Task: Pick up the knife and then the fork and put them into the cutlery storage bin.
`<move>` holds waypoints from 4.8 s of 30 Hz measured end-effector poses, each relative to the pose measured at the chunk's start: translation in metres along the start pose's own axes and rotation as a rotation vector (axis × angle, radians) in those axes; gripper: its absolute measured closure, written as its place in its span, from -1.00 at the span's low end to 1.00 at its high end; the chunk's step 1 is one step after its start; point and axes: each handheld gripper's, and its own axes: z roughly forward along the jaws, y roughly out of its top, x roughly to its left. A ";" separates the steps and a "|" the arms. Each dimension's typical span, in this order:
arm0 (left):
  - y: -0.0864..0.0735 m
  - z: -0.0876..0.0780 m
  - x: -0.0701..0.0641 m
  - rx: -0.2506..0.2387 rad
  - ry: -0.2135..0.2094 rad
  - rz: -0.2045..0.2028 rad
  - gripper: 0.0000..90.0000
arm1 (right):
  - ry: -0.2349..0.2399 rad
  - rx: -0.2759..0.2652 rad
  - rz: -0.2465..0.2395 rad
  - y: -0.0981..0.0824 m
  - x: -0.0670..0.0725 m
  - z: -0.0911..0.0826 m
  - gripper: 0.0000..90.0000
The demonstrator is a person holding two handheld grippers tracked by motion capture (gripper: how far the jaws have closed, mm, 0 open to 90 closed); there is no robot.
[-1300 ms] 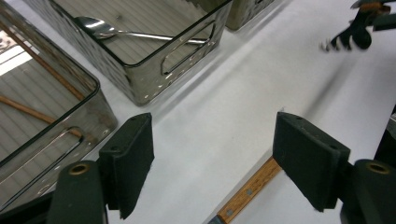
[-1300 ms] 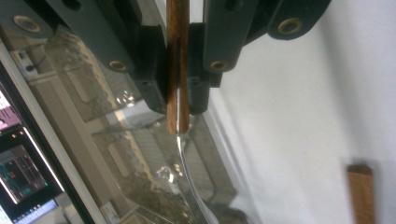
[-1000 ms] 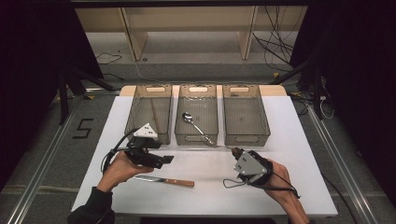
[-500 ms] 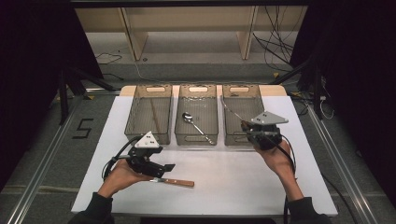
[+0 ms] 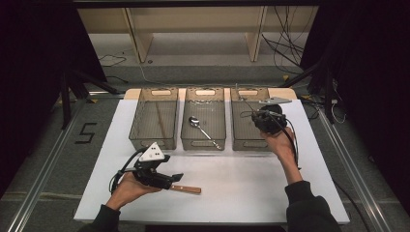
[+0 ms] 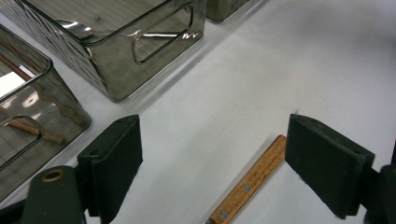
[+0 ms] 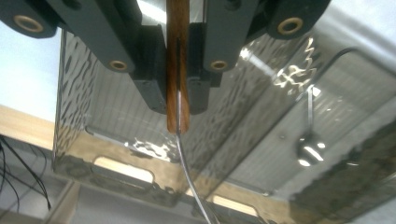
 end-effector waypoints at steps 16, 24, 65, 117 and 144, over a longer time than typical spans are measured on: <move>-0.007 -0.001 0.005 0.020 0.013 -0.002 -0.62 | -0.065 0.120 0.070 0.006 -0.002 0.039 0.79; -0.007 -0.001 0.006 0.023 0.025 0.004 -0.61 | -0.091 0.167 0.092 0.002 -0.003 0.054 0.79; -0.013 -0.001 0.012 0.149 0.053 0.040 -0.61 | 0.383 -0.066 -0.034 -0.032 0.059 -0.038 -0.30; -0.016 0.044 -0.009 0.472 -0.062 0.269 -0.17 | 0.500 -0.097 -0.153 -0.106 0.082 -0.069 -0.44; -0.013 0.043 -0.016 0.515 -0.139 0.294 0.68 | 0.512 -0.076 -0.182 -0.105 0.090 -0.068 -0.39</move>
